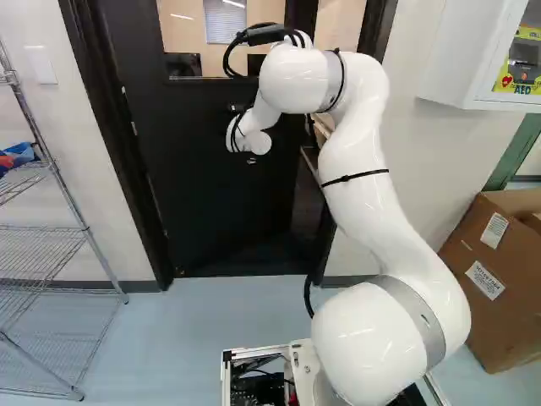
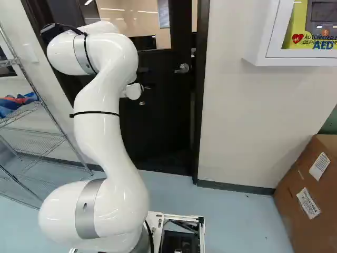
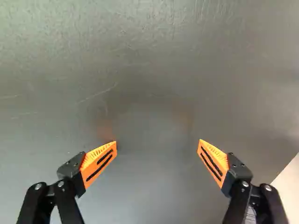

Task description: Open the door and move inside

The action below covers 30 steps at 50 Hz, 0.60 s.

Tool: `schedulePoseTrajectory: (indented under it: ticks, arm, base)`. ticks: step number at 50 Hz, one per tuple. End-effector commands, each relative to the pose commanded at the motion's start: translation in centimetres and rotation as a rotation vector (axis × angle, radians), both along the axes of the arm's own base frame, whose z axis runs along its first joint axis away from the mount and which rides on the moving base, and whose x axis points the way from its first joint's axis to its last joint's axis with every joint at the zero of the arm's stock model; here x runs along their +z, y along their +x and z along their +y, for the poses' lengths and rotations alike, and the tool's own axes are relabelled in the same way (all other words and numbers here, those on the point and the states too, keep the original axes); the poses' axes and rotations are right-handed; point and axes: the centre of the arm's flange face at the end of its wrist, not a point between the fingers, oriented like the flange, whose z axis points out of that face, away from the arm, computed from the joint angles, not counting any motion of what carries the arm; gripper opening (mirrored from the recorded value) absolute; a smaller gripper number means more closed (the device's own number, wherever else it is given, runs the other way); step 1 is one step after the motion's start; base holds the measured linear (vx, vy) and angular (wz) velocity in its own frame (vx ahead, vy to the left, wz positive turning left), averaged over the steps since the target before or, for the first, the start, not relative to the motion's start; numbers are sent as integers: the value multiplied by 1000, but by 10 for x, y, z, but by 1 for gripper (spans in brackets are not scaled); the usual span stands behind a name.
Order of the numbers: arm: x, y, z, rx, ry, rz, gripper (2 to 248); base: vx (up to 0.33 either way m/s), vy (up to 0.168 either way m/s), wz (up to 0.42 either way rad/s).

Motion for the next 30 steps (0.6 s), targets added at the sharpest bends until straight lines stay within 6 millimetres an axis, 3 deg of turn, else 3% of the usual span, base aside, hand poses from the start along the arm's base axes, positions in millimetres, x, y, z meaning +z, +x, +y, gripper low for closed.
schedulePoseTrajectory:
  ticks: [11,30]
  arm:
    - [0,1,3,4,0,-2,247]
    - [7,-33,-5,3,-7,30,247]
  base:
    - [0,0,0]
    - [0,0,0]
